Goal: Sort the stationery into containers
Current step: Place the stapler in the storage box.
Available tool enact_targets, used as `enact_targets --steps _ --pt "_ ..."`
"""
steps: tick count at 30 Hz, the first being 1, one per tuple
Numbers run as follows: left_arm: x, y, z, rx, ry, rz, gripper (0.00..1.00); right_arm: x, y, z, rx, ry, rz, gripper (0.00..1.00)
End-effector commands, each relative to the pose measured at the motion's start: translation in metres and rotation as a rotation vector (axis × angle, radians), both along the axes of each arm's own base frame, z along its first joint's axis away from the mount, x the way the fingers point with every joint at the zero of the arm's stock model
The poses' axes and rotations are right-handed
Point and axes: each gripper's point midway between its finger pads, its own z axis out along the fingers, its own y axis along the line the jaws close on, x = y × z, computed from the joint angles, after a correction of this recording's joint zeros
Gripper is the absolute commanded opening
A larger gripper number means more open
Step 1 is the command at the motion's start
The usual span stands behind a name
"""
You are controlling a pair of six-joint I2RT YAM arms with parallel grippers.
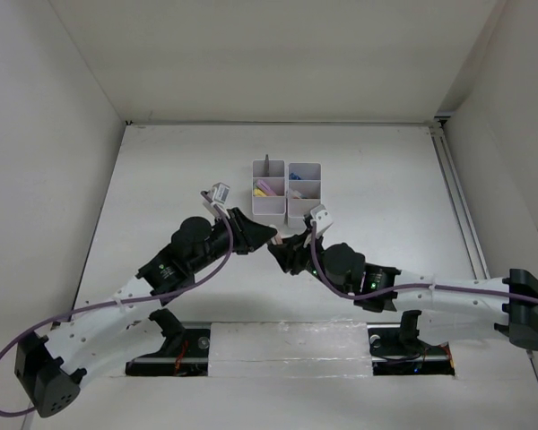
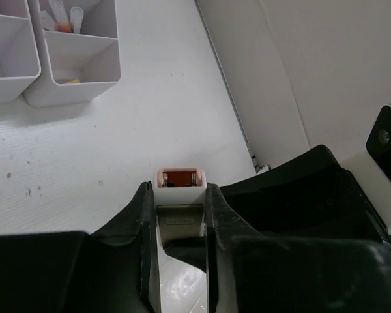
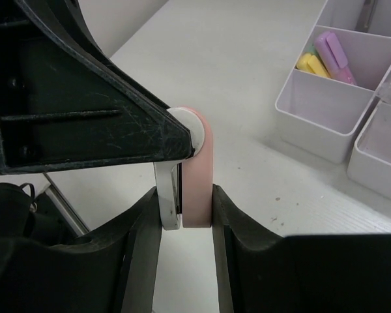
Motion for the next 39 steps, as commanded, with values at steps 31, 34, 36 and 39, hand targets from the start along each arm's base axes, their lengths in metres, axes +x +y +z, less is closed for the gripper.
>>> enact_targets --steps 31,34,36,39 --pt "0.146 0.039 -0.030 0.441 0.169 0.906 0.00 0.010 -0.142 -0.007 0.129 0.196 -0.522 1.00" --pt "0.153 0.036 -0.033 0.437 0.200 0.959 0.00 0.009 -0.145 -0.009 0.122 0.202 -0.526 1.00" --pt "0.153 0.037 -0.037 0.421 0.223 0.992 0.00 0.009 -0.145 -0.007 0.117 0.202 -0.526 1.00" --pt "0.154 0.038 -0.043 0.406 0.263 1.045 0.00 0.007 -0.144 -0.006 0.119 0.211 -0.520 1.00"
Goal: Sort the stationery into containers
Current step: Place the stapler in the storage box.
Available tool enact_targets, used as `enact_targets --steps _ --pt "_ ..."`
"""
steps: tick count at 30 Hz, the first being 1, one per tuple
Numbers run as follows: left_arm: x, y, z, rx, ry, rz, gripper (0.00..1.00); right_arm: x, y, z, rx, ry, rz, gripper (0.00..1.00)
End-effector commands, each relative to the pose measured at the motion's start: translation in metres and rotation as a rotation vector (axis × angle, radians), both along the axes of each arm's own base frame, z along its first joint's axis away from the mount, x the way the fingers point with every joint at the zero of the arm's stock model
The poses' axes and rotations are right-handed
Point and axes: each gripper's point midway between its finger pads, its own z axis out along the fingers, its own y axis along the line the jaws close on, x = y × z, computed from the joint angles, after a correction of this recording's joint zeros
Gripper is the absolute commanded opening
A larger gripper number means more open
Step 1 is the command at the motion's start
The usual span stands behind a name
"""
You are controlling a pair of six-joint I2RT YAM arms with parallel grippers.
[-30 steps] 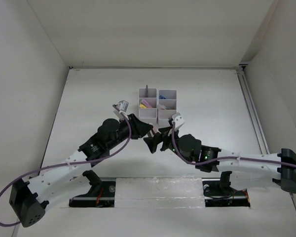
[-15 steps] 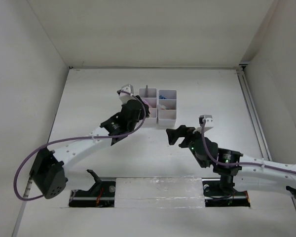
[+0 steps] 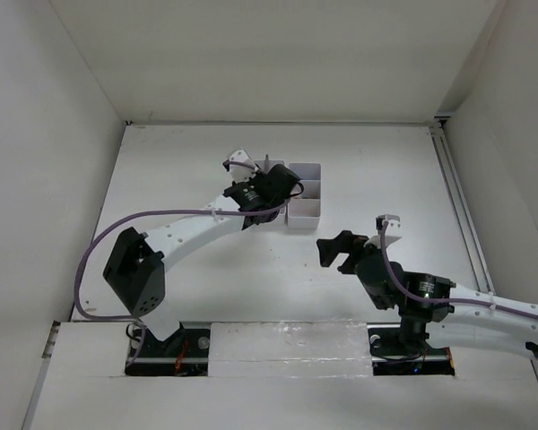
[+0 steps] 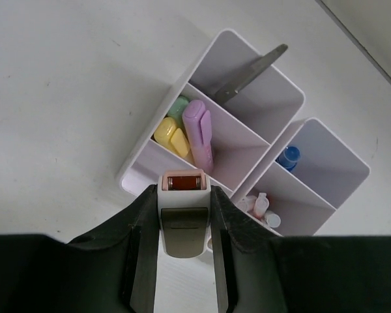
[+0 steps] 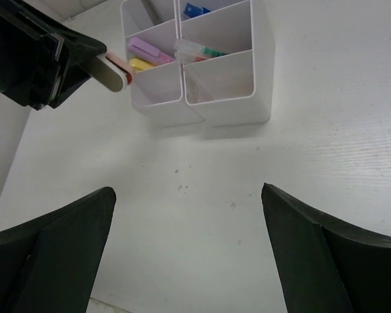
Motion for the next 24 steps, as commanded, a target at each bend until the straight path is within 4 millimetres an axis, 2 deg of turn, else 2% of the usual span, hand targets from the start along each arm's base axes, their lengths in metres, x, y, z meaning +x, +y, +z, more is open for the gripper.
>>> enact_targets --steps 1,9,14,22,23,24 --pt "0.003 0.019 0.005 -0.030 -0.029 0.192 0.00 -0.001 -0.003 0.007 0.018 -0.002 -0.014 1.00" --pt "0.008 0.012 -0.008 -0.058 0.001 0.277 0.00 -0.004 -0.003 0.013 0.021 -0.006 0.009 1.00" --pt "0.009 0.026 -0.023 -0.050 0.009 0.333 0.00 -0.006 -0.003 0.016 0.031 -0.008 0.032 1.00" --pt "0.014 0.032 -0.028 -0.096 -0.005 0.395 0.00 -0.008 0.003 0.016 0.025 -0.017 0.067 1.00" --pt "0.015 0.031 -0.024 -0.107 -0.010 0.399 0.00 -0.008 0.003 0.016 0.025 -0.017 0.067 1.00" --pt "0.013 0.032 -0.030 -0.097 0.000 0.410 0.00 -0.008 0.002 0.012 0.017 -0.014 0.067 1.00"
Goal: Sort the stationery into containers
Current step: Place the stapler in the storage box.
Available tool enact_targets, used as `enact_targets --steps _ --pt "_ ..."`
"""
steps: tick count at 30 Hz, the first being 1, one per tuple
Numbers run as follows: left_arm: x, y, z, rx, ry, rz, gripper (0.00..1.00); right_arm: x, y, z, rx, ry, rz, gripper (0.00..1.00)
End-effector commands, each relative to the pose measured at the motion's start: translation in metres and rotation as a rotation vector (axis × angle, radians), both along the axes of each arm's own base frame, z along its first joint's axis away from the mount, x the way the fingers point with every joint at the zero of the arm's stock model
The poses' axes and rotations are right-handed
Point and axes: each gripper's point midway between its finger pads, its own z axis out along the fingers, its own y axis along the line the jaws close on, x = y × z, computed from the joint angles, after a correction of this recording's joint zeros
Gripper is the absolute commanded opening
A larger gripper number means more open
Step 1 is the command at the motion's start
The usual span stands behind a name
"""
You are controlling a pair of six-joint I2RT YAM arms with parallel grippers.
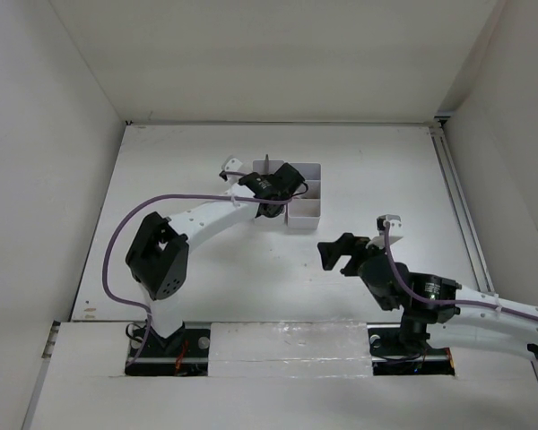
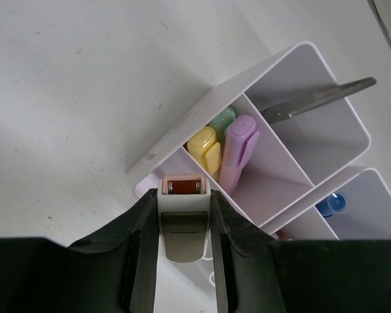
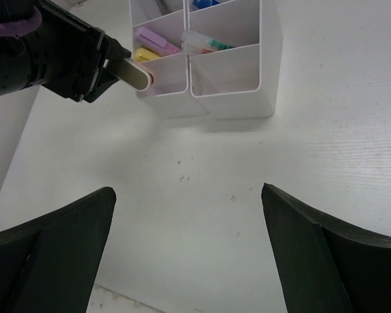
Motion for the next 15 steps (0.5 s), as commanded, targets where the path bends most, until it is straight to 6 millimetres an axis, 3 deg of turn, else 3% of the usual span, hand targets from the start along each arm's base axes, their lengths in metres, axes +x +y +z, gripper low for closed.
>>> enact_targets --steps 1,15 --pt "0.009 0.020 0.011 -0.026 -0.116 0.196 0.00 -0.003 0.005 0.013 0.033 -0.021 0.030 1.00" --pt "0.015 0.012 -0.001 -0.098 -0.130 0.264 0.00 -0.009 0.010 0.015 0.052 -0.032 0.085 1.00"
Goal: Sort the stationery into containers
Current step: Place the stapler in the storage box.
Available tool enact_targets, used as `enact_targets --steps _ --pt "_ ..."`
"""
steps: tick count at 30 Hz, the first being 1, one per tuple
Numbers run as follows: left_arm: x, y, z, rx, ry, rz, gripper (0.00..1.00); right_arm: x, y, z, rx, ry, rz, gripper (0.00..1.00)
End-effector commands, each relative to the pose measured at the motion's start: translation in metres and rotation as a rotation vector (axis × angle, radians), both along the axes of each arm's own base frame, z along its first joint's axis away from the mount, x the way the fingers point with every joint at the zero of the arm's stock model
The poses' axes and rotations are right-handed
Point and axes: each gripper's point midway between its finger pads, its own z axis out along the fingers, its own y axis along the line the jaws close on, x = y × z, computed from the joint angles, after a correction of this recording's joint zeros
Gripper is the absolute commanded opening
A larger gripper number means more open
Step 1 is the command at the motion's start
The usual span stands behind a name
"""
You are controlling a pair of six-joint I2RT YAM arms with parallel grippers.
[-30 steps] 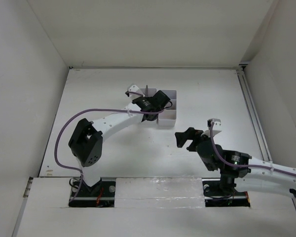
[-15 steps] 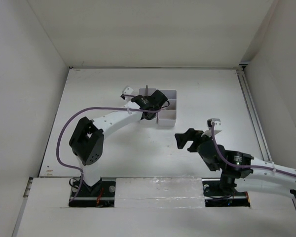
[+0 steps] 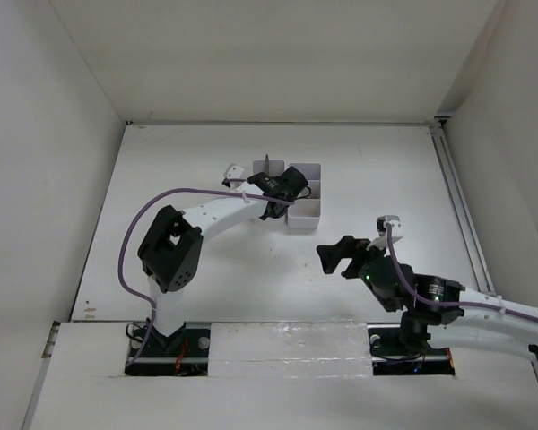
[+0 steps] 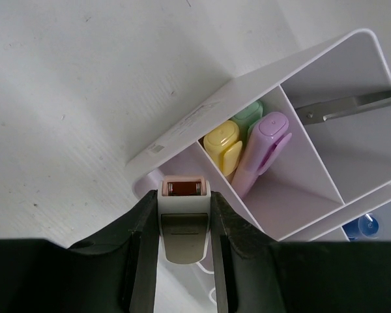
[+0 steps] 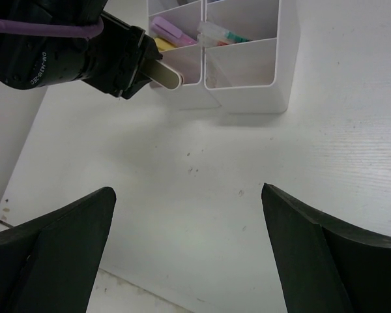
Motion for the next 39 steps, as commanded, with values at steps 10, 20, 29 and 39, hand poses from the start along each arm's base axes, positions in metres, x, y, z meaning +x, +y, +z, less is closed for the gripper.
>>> enact_targets --steps 10,20,29,39 --pt "0.018 0.017 0.041 -0.098 -0.212 0.172 0.00 -0.002 0.008 0.011 0.047 -0.028 0.034 1.00" --pt "0.019 0.018 0.059 -0.138 -0.263 0.173 0.00 -0.003 0.009 0.011 0.048 -0.025 0.043 1.00" --pt "0.021 0.018 0.050 -0.124 -0.261 0.186 0.00 -0.005 0.008 0.011 0.052 -0.029 0.055 1.00" --pt "0.024 0.018 0.041 -0.118 -0.262 0.206 0.00 -0.006 0.005 0.011 0.045 -0.040 0.059 1.00"
